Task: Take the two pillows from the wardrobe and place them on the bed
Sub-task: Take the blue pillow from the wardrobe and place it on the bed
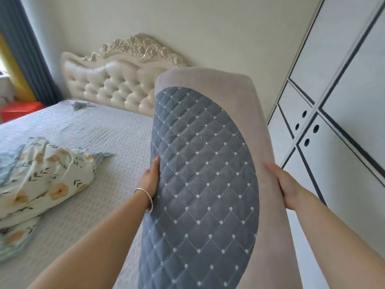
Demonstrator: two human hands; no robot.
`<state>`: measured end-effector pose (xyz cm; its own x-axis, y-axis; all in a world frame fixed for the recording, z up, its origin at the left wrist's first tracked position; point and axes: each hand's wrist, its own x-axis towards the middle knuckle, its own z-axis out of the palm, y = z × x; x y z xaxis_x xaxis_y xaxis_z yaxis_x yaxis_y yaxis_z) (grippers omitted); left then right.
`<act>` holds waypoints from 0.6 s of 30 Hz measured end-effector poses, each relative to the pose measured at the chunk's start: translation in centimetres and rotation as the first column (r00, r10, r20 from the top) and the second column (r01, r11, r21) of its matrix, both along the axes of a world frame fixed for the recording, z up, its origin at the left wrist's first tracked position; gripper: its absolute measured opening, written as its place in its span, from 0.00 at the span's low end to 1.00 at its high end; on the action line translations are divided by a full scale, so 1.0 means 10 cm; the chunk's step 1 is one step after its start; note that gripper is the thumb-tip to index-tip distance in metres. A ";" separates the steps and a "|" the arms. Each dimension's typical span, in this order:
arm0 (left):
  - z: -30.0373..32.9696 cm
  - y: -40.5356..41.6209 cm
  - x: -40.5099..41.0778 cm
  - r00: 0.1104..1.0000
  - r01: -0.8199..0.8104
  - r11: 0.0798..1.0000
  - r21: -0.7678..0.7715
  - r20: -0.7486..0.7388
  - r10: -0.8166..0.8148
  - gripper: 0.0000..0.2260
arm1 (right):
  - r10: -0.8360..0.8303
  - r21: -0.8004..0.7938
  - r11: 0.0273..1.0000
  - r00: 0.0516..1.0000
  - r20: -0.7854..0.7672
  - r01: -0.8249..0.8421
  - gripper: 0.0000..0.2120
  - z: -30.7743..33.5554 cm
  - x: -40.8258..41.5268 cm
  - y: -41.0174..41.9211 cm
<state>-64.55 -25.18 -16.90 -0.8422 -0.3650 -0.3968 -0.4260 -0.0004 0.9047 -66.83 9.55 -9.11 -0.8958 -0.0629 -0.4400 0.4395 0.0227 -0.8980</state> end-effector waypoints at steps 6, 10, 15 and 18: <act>0.08 0.18 -1.21 0.991 -0.131 0.991 0.040 -0.014 0.132 0.58 | 0.098 0.120 0.988 0.995 0.028 -0.101 0.22 0.01 -1.63 -0.04; 0.04 0.16 -2.09 0.966 -0.258 0.965 0.042 -0.022 0.259 0.59 | 0.159 0.191 0.970 0.987 -0.026 -0.152 0.24 0.11 -2.69 -0.21; -0.17 0.05 -2.94 0.933 -0.359 0.930 0.082 0.016 0.359 0.60 | 0.201 0.275 0.946 0.976 -0.078 -0.173 0.26 -0.08 -3.81 -0.55; -0.34 -0.13 -3.55 0.909 -0.416 0.899 0.138 0.039 0.414 0.64 | 0.197 0.334 0.932 0.971 -0.135 -0.143 0.25 -0.20 -4.55 -0.80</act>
<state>-100.07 -26.43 -20.28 -0.6231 -0.6208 -0.4759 -0.3671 -0.3052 0.8787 -112.35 1.51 -11.13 -0.9452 -0.1010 -0.3103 0.2512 0.3818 -0.8894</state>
